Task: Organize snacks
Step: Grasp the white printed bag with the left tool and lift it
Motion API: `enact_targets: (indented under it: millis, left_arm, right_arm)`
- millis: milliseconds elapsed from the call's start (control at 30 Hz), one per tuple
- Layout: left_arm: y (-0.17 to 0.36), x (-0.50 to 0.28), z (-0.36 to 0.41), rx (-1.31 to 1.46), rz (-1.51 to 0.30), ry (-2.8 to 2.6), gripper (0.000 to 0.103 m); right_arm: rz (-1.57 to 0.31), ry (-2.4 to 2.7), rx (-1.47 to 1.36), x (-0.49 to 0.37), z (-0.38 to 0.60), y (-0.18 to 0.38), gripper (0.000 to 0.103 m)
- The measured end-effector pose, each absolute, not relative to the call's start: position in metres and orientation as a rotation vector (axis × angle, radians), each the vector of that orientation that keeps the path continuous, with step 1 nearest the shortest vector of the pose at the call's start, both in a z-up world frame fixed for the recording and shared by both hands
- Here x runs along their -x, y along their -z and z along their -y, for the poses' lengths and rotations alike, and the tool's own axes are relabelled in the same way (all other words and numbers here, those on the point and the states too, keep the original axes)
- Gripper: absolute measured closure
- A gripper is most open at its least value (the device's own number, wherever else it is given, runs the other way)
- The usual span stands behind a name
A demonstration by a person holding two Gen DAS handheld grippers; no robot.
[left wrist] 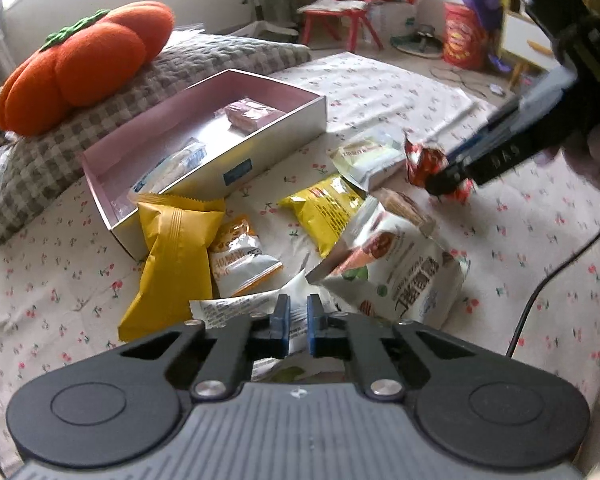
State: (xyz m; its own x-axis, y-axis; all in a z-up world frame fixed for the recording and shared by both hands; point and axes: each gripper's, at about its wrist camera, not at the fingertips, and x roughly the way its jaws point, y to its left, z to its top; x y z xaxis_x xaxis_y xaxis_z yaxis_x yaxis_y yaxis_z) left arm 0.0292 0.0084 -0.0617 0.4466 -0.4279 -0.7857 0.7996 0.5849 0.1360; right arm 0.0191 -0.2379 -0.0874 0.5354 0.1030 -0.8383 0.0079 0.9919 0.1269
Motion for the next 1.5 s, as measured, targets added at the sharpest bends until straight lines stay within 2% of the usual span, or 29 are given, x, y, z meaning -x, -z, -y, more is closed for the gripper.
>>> enact_targets:
  millis: [33, 100, 167, 233, 267, 300, 400, 633, 1067, 1233, 1300, 1400, 1500]
  left_arm:
    - [0.062, -0.029, -0.010, -0.558, -0.771, 0.804, 0.083]
    - [0.063, -0.026, -0.011, -0.616, -0.746, 0.793, 0.054]
    - [0.062, -0.028, -0.013, -0.620, -0.771, 0.770, 0.043]
    - [0.058, -0.033, -0.015, -0.555, -0.843, 0.707, 0.042]
    - [0.055, -0.036, -0.018, -0.502, -0.877, 0.670, 0.037]
    - [0.051, -0.038, -0.020, -0.443, -0.911, 0.644, 0.028]
    - [0.044, -0.048, -0.027, -0.228, -1.021, 0.554, 0.014]
    - [0.061, -0.074, -0.037, 0.184, -1.191, 0.293, 0.012]
    - [0.080, -0.076, -0.014, 0.345, -1.217, -0.063, 0.010]
    - [0.087, -0.076, -0.025, 0.448, -1.228, -0.104, 0.023]
    - [0.085, -0.073, -0.028, 0.470, -1.216, -0.089, 0.036]
    - [0.084, -0.067, -0.037, 0.512, -1.202, -0.060, 0.047]
    - [0.083, -0.064, -0.046, 0.545, -1.203, -0.027, 0.052]
  right_arm:
    - [-1.005, -0.060, -0.123, -0.019, 0.238, 0.086, 0.067]
    - [-1.006, -0.065, -0.126, -0.019, 0.238, 0.085, 0.067]
    - [-1.008, -0.069, -0.126, -0.018, 0.236, 0.085, 0.067]
    - [-1.009, -0.073, -0.126, -0.019, 0.235, 0.084, 0.067]
    - [-1.008, -0.075, -0.125, -0.019, 0.235, 0.084, 0.067]
    - [-1.008, -0.078, -0.125, -0.020, 0.235, 0.084, 0.067]
    - [-1.007, -0.081, -0.134, -0.023, 0.236, 0.082, 0.067]
    - [-1.005, -0.088, -0.160, -0.027, 0.241, 0.079, 0.067]
    - [-1.029, -0.099, -0.142, -0.026, 0.247, 0.083, 0.067]
    - [-1.017, -0.113, -0.139, -0.026, 0.243, 0.078, 0.067]
    - [-1.015, -0.115, -0.139, -0.026, 0.242, 0.077, 0.067]
    - [-1.011, -0.113, -0.139, -0.025, 0.241, 0.076, 0.067]
    - [-1.001, -0.111, -0.143, -0.025, 0.241, 0.072, 0.067]
